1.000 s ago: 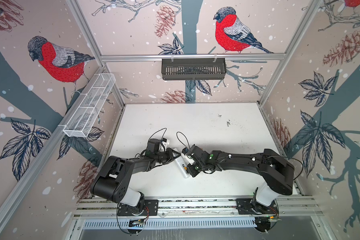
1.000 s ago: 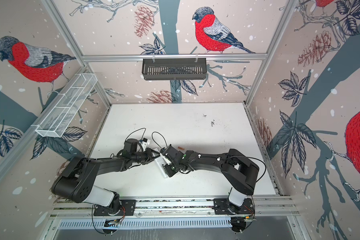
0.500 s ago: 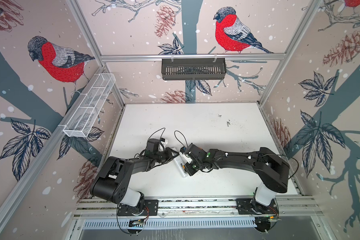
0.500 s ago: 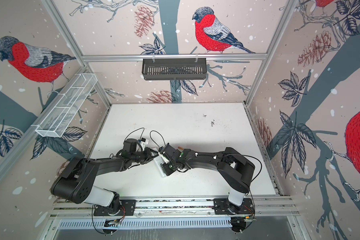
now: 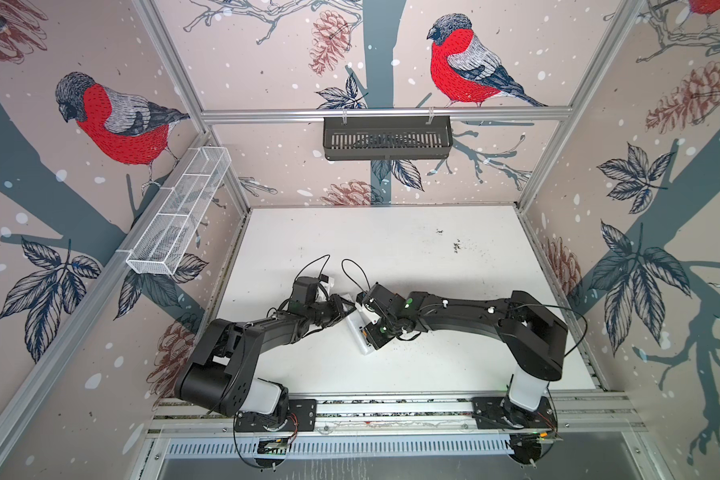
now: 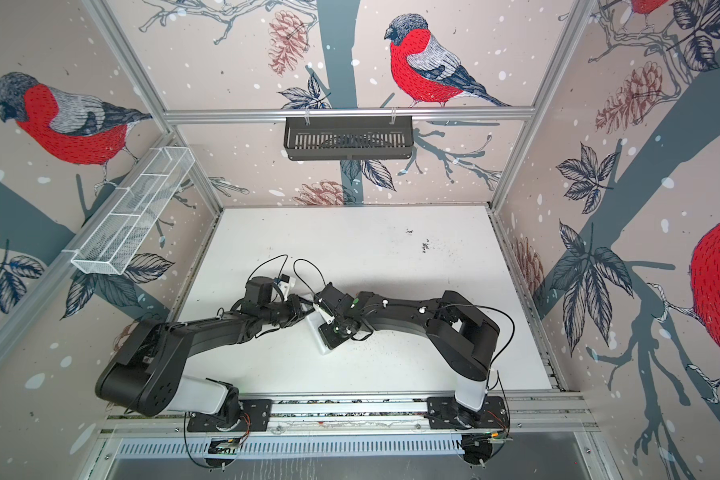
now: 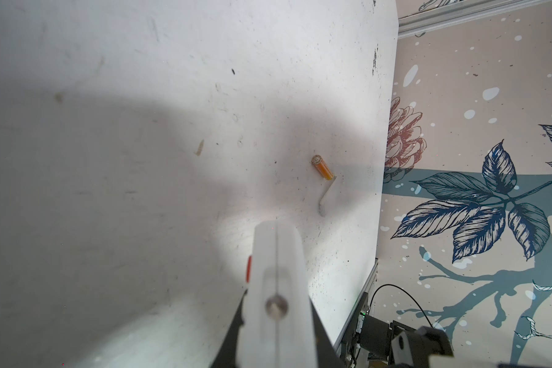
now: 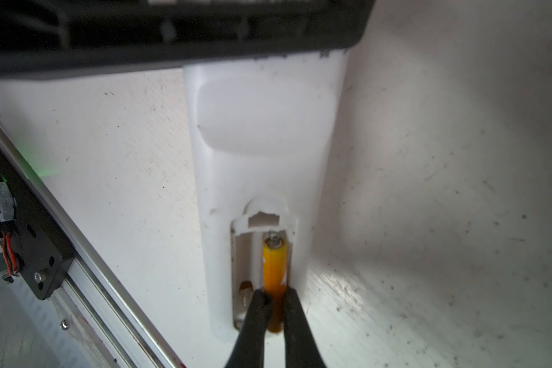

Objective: Load the batteries into the remote control

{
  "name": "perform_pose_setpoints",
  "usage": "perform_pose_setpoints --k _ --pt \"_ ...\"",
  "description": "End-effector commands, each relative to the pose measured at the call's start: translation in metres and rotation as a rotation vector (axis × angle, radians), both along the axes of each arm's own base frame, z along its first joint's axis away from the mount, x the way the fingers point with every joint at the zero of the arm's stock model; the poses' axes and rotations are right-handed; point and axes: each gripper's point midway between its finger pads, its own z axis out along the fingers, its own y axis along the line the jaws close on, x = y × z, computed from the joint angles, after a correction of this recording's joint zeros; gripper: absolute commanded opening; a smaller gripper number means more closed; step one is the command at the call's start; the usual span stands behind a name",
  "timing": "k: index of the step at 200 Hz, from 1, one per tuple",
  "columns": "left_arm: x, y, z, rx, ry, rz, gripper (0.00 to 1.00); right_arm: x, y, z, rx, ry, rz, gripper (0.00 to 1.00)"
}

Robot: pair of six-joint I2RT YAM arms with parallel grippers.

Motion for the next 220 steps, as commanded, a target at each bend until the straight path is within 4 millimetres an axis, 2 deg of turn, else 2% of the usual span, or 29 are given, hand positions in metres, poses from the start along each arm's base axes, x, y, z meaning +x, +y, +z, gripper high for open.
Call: perform_pose_setpoints --k 1,31,113,176,220 --pt "-0.001 0.004 -0.004 0.056 -0.039 -0.017 0.00 0.004 -0.006 -0.005 -0.050 -0.013 -0.017 0.12" --pt "0.000 0.004 -0.002 0.053 -0.049 -0.018 0.00 0.005 -0.001 0.000 -0.041 -0.021 -0.005 0.12" --pt "0.001 0.003 0.000 0.048 -0.054 -0.020 0.00 0.006 0.001 -0.021 -0.042 -0.014 -0.056 0.09" --pt "0.000 0.002 0.000 0.041 -0.049 -0.024 0.00 0.017 0.014 -0.013 -0.004 -0.030 -0.102 0.08" --pt "0.000 0.002 0.000 0.041 -0.050 -0.024 0.00 0.023 0.017 -0.016 -0.022 -0.020 -0.115 0.08"
